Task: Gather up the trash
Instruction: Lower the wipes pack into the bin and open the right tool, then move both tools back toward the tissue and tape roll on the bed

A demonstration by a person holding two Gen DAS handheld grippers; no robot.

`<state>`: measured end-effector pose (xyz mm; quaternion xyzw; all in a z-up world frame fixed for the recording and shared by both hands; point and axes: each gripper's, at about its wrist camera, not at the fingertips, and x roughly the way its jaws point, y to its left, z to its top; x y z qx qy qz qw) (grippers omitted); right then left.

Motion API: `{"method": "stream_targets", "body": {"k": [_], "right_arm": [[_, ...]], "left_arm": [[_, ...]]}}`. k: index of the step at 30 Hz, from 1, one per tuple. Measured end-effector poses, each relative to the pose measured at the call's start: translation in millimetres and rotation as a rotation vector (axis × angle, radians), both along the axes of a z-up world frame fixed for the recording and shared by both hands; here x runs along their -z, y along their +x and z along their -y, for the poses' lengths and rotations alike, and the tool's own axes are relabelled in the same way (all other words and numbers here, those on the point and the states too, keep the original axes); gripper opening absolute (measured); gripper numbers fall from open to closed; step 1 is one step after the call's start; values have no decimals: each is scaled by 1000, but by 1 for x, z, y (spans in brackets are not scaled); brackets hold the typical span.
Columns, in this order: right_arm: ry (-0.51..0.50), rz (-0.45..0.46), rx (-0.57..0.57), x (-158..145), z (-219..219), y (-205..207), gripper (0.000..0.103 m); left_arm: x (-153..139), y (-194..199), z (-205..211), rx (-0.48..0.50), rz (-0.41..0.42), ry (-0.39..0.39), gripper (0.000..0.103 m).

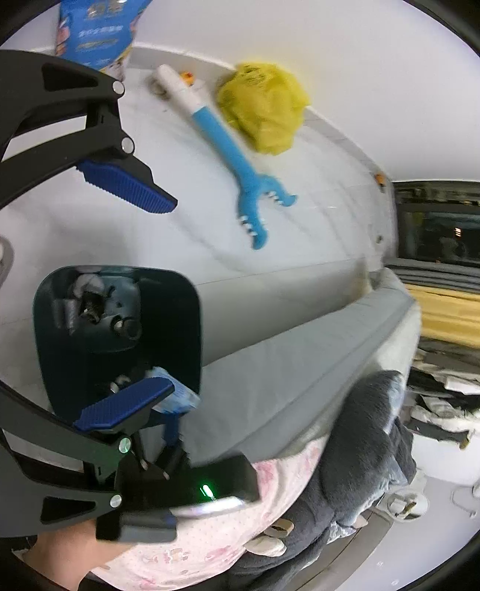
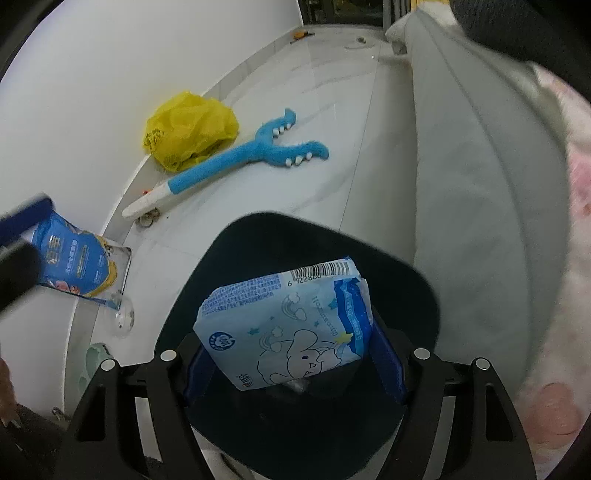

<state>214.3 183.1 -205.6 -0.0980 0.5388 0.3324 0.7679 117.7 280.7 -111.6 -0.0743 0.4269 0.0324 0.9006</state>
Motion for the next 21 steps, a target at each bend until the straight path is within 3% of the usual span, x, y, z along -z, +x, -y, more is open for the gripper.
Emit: {"method": "stream_targets", "body": {"k": [9, 16, 21], "right_arm": [[-63, -35, -23, 21, -3, -9, 76], [-80, -15, -44, 17, -4, -18, 90], [-62, 3, -64, 4, 2, -23, 91]], "left_arm": [[-43, -6, 13, 8, 149, 23, 92], [-73, -9, 15, -20, 247, 32, 96], [-86, -7, 23, -23, 283, 29, 98]]}}
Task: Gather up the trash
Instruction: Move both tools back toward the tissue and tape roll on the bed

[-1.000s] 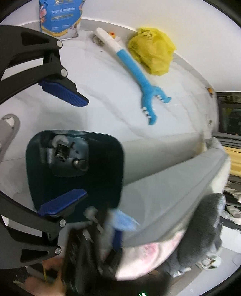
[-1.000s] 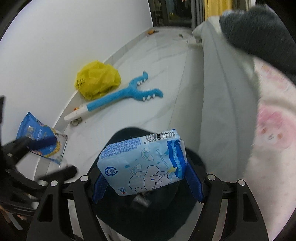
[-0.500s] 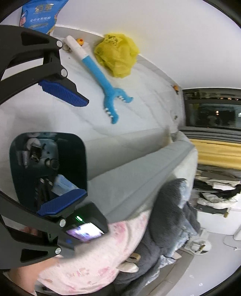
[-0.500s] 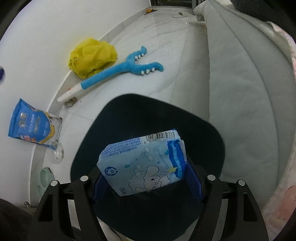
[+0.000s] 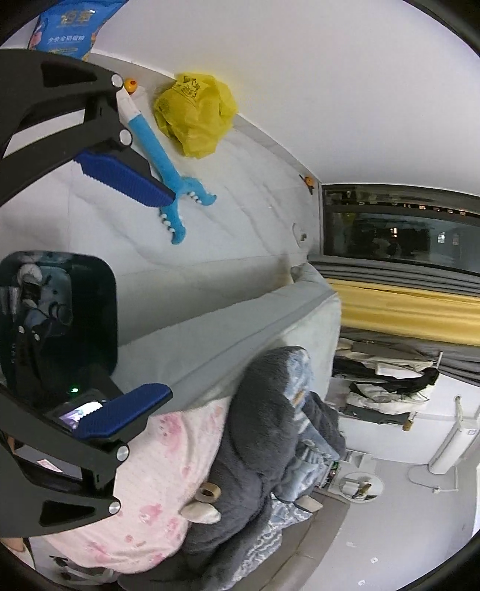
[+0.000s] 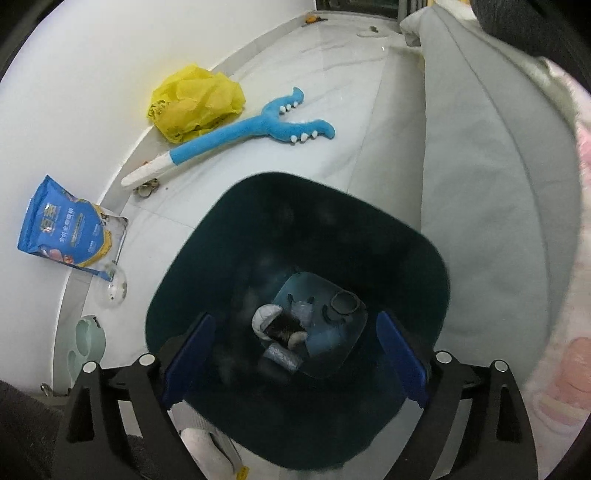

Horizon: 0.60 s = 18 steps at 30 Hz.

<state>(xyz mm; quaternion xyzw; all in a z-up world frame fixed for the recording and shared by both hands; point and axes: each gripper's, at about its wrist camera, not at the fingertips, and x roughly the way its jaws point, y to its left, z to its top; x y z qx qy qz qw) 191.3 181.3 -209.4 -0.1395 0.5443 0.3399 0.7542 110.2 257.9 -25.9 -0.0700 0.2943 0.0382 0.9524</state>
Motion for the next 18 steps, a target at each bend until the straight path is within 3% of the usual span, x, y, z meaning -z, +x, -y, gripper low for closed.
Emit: {"method": "stream_targets", "body": {"k": [11, 18], "right_arm": [[169, 189, -9, -76, 44, -3, 93], [207, 289, 37, -104, 92, 8, 93]], "left_arm": [[-29, 9, 34, 9, 87, -31, 99], [-28, 24, 65, 41, 74, -52, 99]]}}
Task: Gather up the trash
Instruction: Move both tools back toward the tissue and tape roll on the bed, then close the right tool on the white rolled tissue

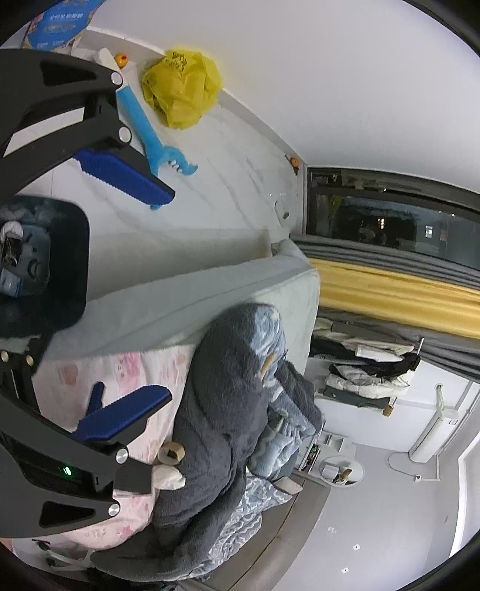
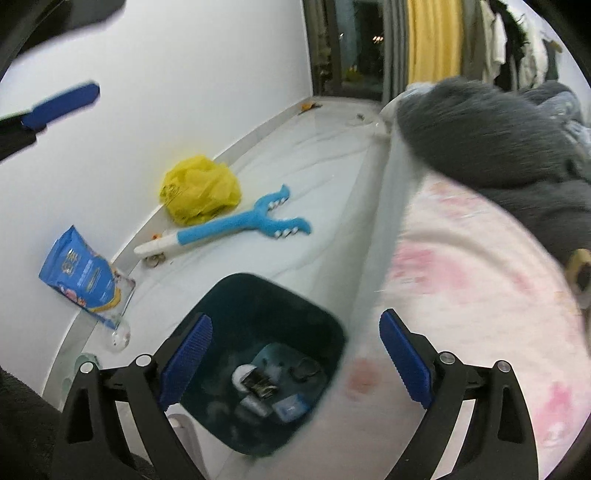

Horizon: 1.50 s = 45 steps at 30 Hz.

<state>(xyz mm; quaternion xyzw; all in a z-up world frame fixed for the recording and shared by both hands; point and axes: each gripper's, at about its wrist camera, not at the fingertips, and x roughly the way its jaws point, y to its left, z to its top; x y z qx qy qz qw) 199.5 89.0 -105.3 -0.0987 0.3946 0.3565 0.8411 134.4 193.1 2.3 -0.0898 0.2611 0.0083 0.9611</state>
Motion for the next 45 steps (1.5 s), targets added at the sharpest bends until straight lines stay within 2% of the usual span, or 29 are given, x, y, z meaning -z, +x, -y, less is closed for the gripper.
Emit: {"method": "stream_targets", "body": {"k": [7, 24, 32, 38, 45], "right_arm": [[23, 62, 101, -18, 57, 19, 93], [2, 170, 335, -30, 174, 65, 96], [-20, 141, 386, -20, 212, 87, 96], [26, 66, 395, -12, 235, 103, 96], [74, -24, 364, -1, 250, 117, 66]], "left_arm": [[2, 17, 33, 48, -17, -40, 99], [21, 67, 86, 119, -98, -98, 99], [26, 93, 106, 132, -123, -173, 99], [35, 111, 126, 142, -140, -177, 99], [51, 132, 147, 164, -181, -216, 99]]}}
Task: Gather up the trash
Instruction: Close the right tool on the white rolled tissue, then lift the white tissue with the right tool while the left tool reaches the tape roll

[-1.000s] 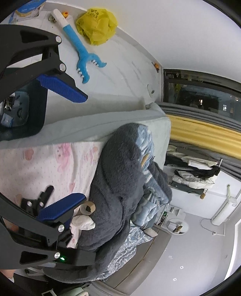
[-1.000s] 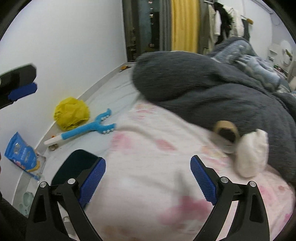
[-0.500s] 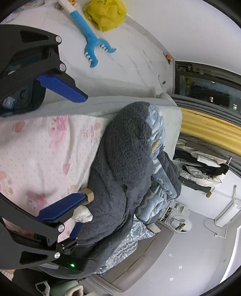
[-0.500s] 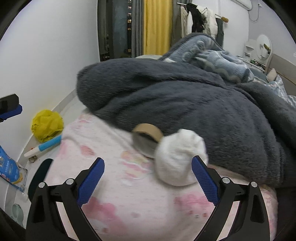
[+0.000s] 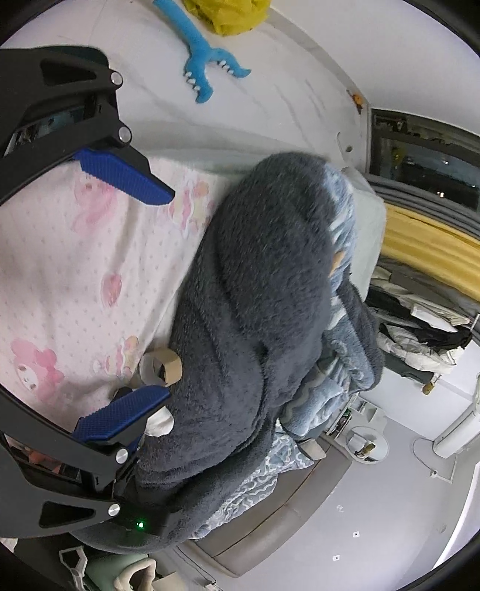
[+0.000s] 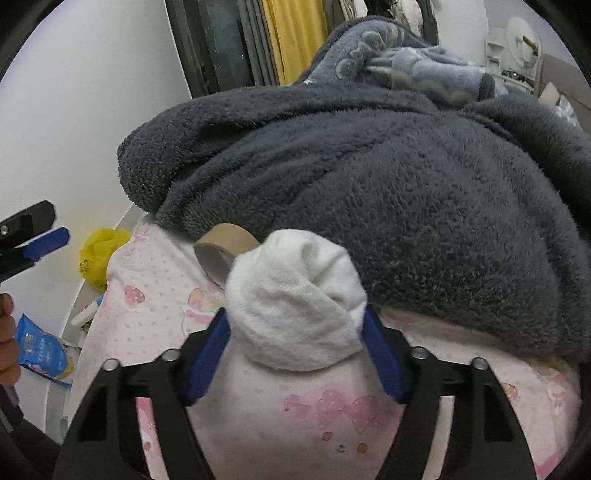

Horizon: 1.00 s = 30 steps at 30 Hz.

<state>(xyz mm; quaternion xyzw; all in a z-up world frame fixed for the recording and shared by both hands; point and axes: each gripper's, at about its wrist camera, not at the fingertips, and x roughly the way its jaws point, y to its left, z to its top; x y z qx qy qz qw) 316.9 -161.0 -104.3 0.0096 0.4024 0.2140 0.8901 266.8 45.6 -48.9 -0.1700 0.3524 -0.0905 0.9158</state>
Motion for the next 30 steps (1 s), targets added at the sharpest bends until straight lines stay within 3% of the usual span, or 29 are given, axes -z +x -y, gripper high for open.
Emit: {"method": "stream_targets", "body": {"k": [4, 17, 19, 21, 30], "right_arm": [[17, -2, -37, -3, 11, -1, 54], [72, 18, -80, -24, 40, -1, 50], [91, 20, -74, -28, 47, 1, 50], [113, 23, -66, -31, 55, 1, 50], [208, 54, -25, -42, 86, 9, 50]], "left_arm": [[8, 10, 18, 28, -10, -12, 99], [32, 40, 71, 104, -24, 8, 97], [35, 42, 77, 115, -23, 15, 95], [38, 45, 84, 135, -25, 21, 85], [52, 54, 101, 159, -52, 49, 71]]}}
